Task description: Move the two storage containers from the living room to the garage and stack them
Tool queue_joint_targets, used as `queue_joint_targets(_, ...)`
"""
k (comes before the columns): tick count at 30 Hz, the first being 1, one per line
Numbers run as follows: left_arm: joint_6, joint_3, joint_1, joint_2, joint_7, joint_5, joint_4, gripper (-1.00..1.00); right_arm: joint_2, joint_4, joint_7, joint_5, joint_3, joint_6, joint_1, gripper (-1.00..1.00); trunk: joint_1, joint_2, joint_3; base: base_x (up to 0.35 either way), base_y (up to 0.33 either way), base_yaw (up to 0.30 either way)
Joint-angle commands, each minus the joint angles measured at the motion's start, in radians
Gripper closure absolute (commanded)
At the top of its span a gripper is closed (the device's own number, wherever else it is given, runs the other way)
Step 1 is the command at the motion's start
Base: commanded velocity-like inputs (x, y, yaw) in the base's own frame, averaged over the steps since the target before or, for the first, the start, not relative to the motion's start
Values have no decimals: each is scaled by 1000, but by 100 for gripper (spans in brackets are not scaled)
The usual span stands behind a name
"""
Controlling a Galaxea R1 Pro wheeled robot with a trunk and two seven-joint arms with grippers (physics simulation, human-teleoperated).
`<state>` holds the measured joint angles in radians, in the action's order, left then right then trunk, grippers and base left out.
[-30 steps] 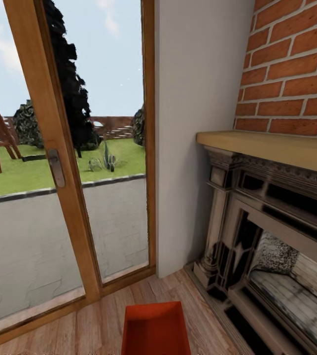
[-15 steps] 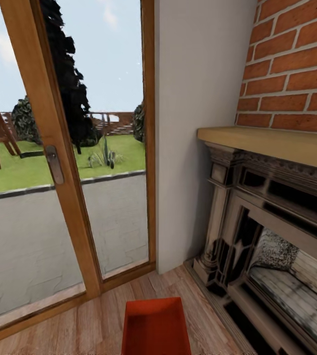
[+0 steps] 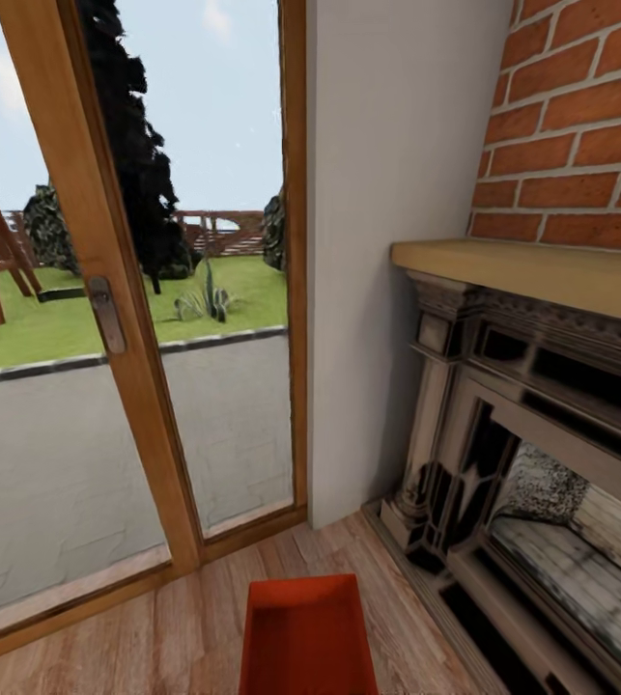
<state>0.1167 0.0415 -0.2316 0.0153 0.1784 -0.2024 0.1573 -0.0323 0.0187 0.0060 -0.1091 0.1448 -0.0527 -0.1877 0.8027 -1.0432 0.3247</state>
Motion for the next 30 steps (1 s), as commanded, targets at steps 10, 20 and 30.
queue_joint_targets(10,6,3,0,-2,1,-7,-27,-100,0,13,4,-3,10,-11,-1,-100,0,-1,17,0,0,74)
queue_joint_targets(20,6,4,0,-1,1,-13,-108,-100,0,14,6,-3,10,-10,-1,-100,0,-1,34,0,0,43)
queue_joint_targets(30,6,4,0,-1,1,-15,-117,-100,-1,14,5,-6,10,-10,-1,-100,0,-1,50,0,0,1)
